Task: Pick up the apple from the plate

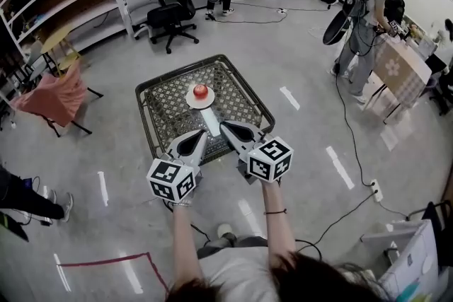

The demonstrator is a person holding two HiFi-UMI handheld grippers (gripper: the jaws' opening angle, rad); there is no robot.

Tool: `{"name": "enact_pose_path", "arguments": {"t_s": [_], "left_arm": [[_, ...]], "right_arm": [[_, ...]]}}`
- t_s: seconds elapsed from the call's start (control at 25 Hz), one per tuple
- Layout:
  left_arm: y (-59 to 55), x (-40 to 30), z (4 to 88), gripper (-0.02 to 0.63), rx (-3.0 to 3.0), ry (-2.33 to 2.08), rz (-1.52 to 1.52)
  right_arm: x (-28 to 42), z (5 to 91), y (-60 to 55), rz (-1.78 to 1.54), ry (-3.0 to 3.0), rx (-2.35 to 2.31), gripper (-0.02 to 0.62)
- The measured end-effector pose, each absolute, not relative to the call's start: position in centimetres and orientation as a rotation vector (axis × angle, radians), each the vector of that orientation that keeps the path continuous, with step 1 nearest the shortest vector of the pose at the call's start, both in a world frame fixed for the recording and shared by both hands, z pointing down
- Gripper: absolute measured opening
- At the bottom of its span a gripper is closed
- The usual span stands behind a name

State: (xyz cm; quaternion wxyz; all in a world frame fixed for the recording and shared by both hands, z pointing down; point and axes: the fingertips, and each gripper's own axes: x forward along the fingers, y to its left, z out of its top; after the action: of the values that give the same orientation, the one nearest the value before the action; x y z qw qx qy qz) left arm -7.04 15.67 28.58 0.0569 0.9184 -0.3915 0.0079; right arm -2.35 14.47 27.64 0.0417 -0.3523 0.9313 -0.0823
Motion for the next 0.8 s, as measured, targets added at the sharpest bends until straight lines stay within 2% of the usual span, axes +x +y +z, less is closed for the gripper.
{"name": "enact_pose_path", "arguments": {"t_s": [0.44,0.8], "left_arm": [[10.9,-9.6,29.5,0.01,2.767,-1.176,0.028],[5.7,-9.4,30.9,0.011,2.724,-1.205,0.03]], "right_arm": [[-4.8,28.7,9.8,-0.281,2.854,-1.081,0.009],[-4.1,29.7,4.3,-0.302,2.867,-1.06,0.009]]}}
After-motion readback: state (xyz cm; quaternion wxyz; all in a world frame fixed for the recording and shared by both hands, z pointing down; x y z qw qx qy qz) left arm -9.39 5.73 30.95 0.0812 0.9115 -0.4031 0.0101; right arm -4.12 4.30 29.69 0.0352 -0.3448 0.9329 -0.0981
